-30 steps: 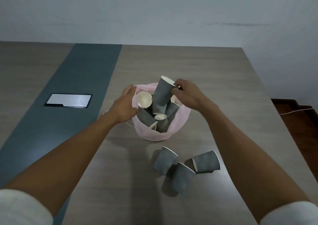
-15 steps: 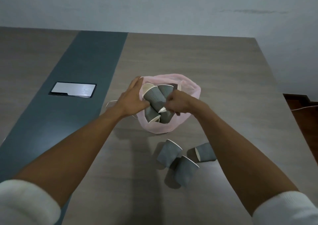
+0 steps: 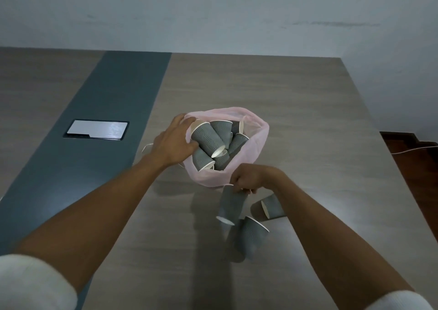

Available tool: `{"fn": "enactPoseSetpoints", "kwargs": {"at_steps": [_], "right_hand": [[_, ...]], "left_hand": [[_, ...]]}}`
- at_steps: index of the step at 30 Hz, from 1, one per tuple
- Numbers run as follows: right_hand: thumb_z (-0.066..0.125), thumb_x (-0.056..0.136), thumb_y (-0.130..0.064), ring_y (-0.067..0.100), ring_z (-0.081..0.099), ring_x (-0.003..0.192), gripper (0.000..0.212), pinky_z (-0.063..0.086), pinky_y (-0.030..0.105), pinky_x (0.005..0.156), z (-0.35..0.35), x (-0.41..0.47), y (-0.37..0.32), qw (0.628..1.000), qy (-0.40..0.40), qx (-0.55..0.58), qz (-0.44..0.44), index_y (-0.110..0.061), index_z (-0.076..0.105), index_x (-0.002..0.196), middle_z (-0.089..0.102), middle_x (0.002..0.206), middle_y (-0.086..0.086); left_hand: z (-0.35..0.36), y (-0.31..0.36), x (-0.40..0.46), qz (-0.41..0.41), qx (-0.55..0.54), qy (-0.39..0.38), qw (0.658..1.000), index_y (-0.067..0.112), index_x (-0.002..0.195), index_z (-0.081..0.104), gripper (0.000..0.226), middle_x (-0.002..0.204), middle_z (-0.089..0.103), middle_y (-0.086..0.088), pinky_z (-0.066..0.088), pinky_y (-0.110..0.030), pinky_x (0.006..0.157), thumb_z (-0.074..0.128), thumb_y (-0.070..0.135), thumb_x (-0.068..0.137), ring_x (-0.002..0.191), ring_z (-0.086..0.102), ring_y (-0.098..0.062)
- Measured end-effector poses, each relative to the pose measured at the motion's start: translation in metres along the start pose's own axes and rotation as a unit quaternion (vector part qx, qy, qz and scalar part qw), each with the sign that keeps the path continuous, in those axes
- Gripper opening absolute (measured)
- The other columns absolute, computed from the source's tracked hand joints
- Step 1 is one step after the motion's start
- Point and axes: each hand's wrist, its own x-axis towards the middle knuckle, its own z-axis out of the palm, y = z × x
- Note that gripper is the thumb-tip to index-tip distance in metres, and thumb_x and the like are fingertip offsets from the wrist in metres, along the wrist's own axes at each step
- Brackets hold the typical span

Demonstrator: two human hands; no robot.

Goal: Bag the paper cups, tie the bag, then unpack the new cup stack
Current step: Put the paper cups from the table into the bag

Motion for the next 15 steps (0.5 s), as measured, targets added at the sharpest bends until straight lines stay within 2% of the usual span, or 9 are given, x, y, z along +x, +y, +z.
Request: {"fn": "enactPoseSetpoints", "kwargs": {"at_steps": [2, 4, 7, 9, 11, 13, 15], "right_hand": [[0.057, 0.086, -0.009, 0.025, 0.048, 0.064, 0.025, 0.039, 0.026, 0.048, -0.03, -0.017, 0.0, 0.998, 0.043, 0.034, -0.006, 0.01, 0.069, 0.098, 0.056, 0.071, 0.014], [0.057, 0.086, -0.011, 0.024, 0.046, 0.065, 0.023, 0.035, 0.028, 0.049, -0.059, -0.031, 0.004, 0.989, 0.108, 0.097, -0.017, 0.009, 0.066, 0.091, 0.053, 0.073, 0.014], [0.055, 0.087, -0.016, 0.019, 0.044, 0.062, 0.025, 0.035, 0.029, 0.054, -0.088, -0.037, 0.011, 0.951, 0.247, 0.183, -0.038, 0.008, 0.063, 0.087, 0.052, 0.07, 0.006], [0.054, 0.088, -0.02, 0.018, 0.051, 0.065, 0.024, 0.039, 0.028, 0.059, -0.096, -0.029, 0.014, 0.916, 0.345, 0.203, -0.038, 0.001, 0.067, 0.089, 0.061, 0.075, 0.001], [0.054, 0.089, -0.021, 0.016, 0.057, 0.073, 0.018, 0.042, 0.028, 0.061, -0.095, -0.017, 0.018, 0.881, 0.43, 0.196, -0.015, -0.008, 0.066, 0.091, 0.065, 0.082, 0.0], [0.052, 0.09, -0.016, 0.02, 0.058, 0.076, 0.014, 0.044, 0.033, 0.062, -0.089, -0.003, 0.023, 0.854, 0.481, 0.199, -0.008, -0.009, 0.063, 0.094, 0.065, 0.085, 0.002], [0.049, 0.091, -0.011, 0.026, 0.058, 0.078, 0.013, 0.044, 0.037, 0.064, -0.081, 0.011, 0.028, 0.841, 0.506, 0.189, -0.014, -0.007, 0.06, 0.094, 0.065, 0.088, 0.007]], "left_hand": [[-0.004, 0.006, 0.004, -0.003, 0.041, 0.026, 0.999, 0.038, 0.137, 0.041, 0.058, 0.15, 0.034, 0.008, 0.051, -0.049, 0.095, 0.06, 0.047, 0.083, 0.111, 0.062, -0.032], [-0.006, 0.012, 0.017, -0.008, 0.065, 0.062, 0.996, 0.033, 0.13, 0.044, 0.05, 0.14, 0.042, 0.004, 0.052, -0.047, 0.09, 0.06, 0.049, 0.085, 0.103, 0.064, -0.033], [-0.003, 0.023, 0.047, 0.01, 0.081, 0.093, 0.992, 0.022, 0.126, 0.053, 0.044, 0.131, 0.049, -0.005, 0.048, -0.044, 0.093, 0.06, 0.047, 0.09, 0.112, 0.056, -0.032], [0.001, 0.033, 0.071, 0.021, 0.114, 0.082, 0.99, 0.022, 0.131, 0.058, 0.049, 0.133, 0.052, -0.007, 0.04, -0.044, 0.1, 0.059, 0.05, 0.091, 0.12, 0.051, -0.031], [0.007, 0.042, 0.094, 0.028, 0.17, 0.076, 0.982, 0.026, 0.135, 0.06, 0.055, 0.133, 0.054, -0.005, 0.034, -0.044, 0.1, 0.057, 0.054, 0.088, 0.123, 0.047, -0.03], [0.013, 0.051, 0.114, 0.036, 0.212, 0.055, 0.975, 0.03, 0.137, 0.061, 0.057, 0.131, 0.056, -0.004, 0.031, -0.043, 0.098, 0.056, 0.055, 0.085, 0.122, 0.045, -0.029], [0.022, 0.058, 0.131, 0.031, 0.243, 0.013, 0.969, 0.031, 0.129, 0.066, 0.049, 0.127, 0.059, -0.004, 0.031, -0.043, 0.096, 0.057, 0.05, 0.085, 0.118, 0.048, -0.03]]}}
